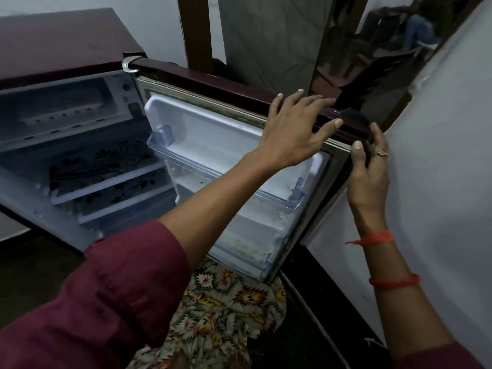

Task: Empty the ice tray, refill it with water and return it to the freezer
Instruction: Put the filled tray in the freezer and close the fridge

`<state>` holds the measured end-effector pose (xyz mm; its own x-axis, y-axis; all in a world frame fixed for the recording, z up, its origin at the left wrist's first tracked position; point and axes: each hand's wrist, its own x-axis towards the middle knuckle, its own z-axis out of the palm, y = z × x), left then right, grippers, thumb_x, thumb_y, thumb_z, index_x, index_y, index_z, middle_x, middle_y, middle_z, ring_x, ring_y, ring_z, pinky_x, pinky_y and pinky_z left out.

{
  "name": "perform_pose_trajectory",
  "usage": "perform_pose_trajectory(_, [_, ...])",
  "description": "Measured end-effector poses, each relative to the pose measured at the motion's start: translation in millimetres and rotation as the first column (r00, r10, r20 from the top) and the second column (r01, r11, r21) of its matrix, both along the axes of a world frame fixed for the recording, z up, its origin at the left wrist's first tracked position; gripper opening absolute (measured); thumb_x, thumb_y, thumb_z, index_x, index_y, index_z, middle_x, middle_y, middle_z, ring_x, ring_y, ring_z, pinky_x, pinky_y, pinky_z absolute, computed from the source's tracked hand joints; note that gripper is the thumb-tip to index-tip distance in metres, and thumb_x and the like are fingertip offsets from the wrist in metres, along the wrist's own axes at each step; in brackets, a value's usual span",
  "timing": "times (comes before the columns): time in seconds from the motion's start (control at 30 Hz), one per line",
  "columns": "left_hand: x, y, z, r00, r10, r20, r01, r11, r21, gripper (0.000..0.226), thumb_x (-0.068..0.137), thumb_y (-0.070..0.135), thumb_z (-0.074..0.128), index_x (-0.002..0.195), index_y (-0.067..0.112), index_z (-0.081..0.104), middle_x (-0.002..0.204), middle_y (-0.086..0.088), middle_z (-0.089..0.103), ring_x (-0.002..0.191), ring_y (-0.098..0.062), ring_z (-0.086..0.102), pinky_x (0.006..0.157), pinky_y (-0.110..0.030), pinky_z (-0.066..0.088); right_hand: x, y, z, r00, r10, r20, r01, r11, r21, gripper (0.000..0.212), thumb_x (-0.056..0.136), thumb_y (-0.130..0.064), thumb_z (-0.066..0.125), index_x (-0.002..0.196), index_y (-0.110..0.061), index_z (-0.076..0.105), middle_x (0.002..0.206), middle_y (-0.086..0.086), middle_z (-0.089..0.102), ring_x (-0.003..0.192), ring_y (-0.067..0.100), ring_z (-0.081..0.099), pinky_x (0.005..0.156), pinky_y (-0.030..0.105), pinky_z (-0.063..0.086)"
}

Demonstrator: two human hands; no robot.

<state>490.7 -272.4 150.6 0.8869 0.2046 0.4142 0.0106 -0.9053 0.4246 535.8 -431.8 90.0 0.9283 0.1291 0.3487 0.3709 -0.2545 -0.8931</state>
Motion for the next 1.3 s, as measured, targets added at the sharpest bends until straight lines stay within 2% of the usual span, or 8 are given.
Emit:
perform_pose_trajectory(0.23, [-2.1,-2.0,-13.8,0.999,0.03,-0.038,-0.023,0.982,0.185,0.058,0.103,0.059,0.034,0.151,0.029,0.047,0.151,0.005,0.049,0.146,-0.022,0.035,0.122,-0.048,0.018,-9.7,-2.2,-8.6,0.998,0.027,-0.055,-0.023,0.998,0.067,0.056,0.102,-0.039,0.045,0.156,-0.028,0.033,0.16,-0.006,0.036,0.146,0.005,0.033,0.12,0.03,0.031])
perform_pose_trajectory(0.4, [-23.3,-6.0,-16.2,0.998,0.051,0.021,-0.054,0.979,0.196,0.06,0.101,0.061,0.029,0.146,0.03,0.054,0.142,0.002,0.054,0.137,-0.023,0.042,0.119,-0.047,0.024,-23.2,-16.6,-13.5,0.998,0.006,-0.058,0.007,0.974,0.224,0.036,0.101,-0.036,0.039,0.134,-0.032,0.055,0.133,-0.008,0.06,0.121,0.008,0.058,0.105,0.032,0.048])
perform_pose_trajectory(0.53, [-58.2,-6.5,-20.0,0.995,0.036,0.096,-0.048,0.99,0.13,0.059,0.1,0.059,0.029,0.137,0.028,0.063,0.135,0.003,0.059,0.135,-0.02,0.045,0.121,-0.046,0.021,-27.0,-19.2,-23.2,0.99,0.068,-0.125,-0.034,0.967,0.252,0.033,0.1,-0.038,0.04,0.124,-0.031,0.06,0.122,-0.005,0.065,0.115,0.014,0.062,0.103,0.041,0.05])
perform_pose_trajectory(0.73, [-122.2,-5.2,-21.0,0.985,0.042,0.167,-0.036,0.999,-0.035,0.047,0.102,0.052,0.04,0.125,0.025,0.07,0.127,0.005,0.064,0.136,-0.017,0.048,0.124,-0.047,0.019,-54.7,-5.9,-51.6,0.92,0.366,-0.143,-0.335,0.92,0.203,0.048,0.102,-0.038,0.038,0.138,-0.012,0.055,0.134,0.003,0.063,0.123,0.009,0.059,0.1,0.022,0.048])
perform_pose_trajectory(0.8, [-146.5,-1.7,-21.0,0.981,0.05,0.187,-0.03,0.994,-0.109,0.043,0.102,0.048,0.044,0.122,0.022,0.072,0.126,0.005,0.065,0.138,-0.017,0.048,0.124,-0.049,0.02,-68.9,-1.1,-61.2,0.891,0.428,-0.151,-0.405,0.9,0.158,0.048,0.1,-0.038,0.04,0.136,-0.009,0.058,0.132,0.006,0.063,0.123,0.014,0.059,0.102,0.028,0.048])
perform_pose_trajectory(0.97, [-205.2,16.3,-22.0,0.969,0.089,0.232,-0.022,0.96,-0.279,0.033,0.103,0.036,0.053,0.111,0.014,0.076,0.122,0.002,0.069,0.138,-0.014,0.05,0.121,-0.052,0.028,-121.5,10.7,-61.4,0.809,0.568,-0.147,-0.555,0.823,0.125,0.03,0.094,-0.046,0.05,0.121,-0.036,0.06,0.123,-0.014,0.066,0.119,0.007,0.061,0.094,0.018,0.048])
perform_pose_trajectory(1.13, [-267.8,52.8,-15.9,0.975,0.081,0.206,0.017,0.901,-0.433,0.032,0.101,0.031,0.054,0.107,0.008,0.076,0.124,-0.003,0.07,0.142,-0.016,0.048,0.12,-0.047,0.035,-165.2,30.8,-64.4,0.669,0.697,-0.258,-0.704,0.706,0.08,0.03,0.094,-0.043,0.061,0.116,-0.025,0.069,0.115,-0.002,0.071,0.109,0.017,0.068,0.092,0.042,0.056])
perform_pose_trajectory(1.3, [-328.1,86.6,-7.9,0.985,0.117,0.128,-0.042,0.877,-0.478,0.03,0.097,0.029,0.059,0.115,0.009,0.073,0.134,-0.004,0.067,0.149,-0.016,0.039,0.121,-0.041,0.035,-209.8,70.9,-61.8,0.547,0.776,-0.315,-0.812,0.583,0.027,0.029,0.086,-0.049,0.068,0.11,-0.031,0.071,0.105,-0.01,0.072,0.1,0.012,0.069,0.085,0.029,0.055])
